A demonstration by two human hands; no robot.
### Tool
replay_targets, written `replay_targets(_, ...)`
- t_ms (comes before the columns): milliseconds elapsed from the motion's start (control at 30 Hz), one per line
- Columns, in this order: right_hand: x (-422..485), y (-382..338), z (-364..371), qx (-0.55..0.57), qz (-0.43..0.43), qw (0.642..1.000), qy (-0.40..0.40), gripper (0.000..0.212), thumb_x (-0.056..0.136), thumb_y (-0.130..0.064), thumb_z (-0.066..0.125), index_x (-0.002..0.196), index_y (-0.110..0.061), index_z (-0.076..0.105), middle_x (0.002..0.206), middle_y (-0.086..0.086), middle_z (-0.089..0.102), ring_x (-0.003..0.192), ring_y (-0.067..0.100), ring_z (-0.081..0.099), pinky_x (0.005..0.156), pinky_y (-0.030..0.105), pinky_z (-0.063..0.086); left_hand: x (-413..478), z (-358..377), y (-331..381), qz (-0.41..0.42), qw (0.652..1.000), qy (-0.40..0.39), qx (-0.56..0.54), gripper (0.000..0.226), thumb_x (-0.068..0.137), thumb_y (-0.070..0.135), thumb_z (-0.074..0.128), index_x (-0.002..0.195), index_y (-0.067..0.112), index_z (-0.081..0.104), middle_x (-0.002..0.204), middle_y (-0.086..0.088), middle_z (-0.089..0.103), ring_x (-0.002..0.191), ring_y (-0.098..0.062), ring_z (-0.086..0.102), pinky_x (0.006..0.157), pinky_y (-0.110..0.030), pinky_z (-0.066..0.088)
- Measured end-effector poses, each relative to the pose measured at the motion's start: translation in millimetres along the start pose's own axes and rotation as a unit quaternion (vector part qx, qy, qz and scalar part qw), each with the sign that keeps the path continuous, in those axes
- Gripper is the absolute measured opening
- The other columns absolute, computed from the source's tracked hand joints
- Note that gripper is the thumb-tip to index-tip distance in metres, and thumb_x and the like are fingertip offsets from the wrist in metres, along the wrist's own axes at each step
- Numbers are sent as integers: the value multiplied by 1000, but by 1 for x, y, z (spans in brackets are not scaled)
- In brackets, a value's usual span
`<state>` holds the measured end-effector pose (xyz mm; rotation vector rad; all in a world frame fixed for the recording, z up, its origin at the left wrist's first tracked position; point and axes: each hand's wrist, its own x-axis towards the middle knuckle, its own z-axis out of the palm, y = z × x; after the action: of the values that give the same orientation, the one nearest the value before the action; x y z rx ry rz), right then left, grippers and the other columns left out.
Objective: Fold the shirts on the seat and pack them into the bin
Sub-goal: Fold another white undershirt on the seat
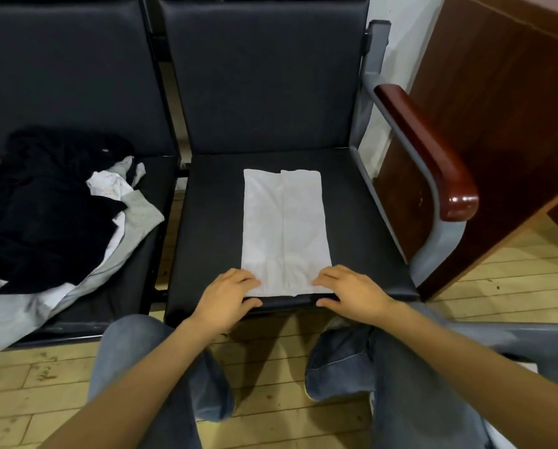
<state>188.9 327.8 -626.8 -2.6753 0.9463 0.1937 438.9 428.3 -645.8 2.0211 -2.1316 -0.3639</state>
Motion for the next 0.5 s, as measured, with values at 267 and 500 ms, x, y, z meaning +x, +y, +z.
replay_targets(267,-10,-24,10,-81,61,994,51,25,92,-11,53,116,-15,51,119,3,51,109,21,48,85,30,44,-20,5,11,-1,999,37,-32,26,83,20,70,108,13,68,108,0,65,102,-19,57,95,-30,42)
replay_targets(500,-47,-29,-7,6,3,993,120,15,89,-13,49,103,-13,54,103,2,54,89,19,51,76,25,41,-48,-11,26,25,994,74,-76,20,88,19,52,104,18,64,103,9,62,95,-10,54,87,-23,41)
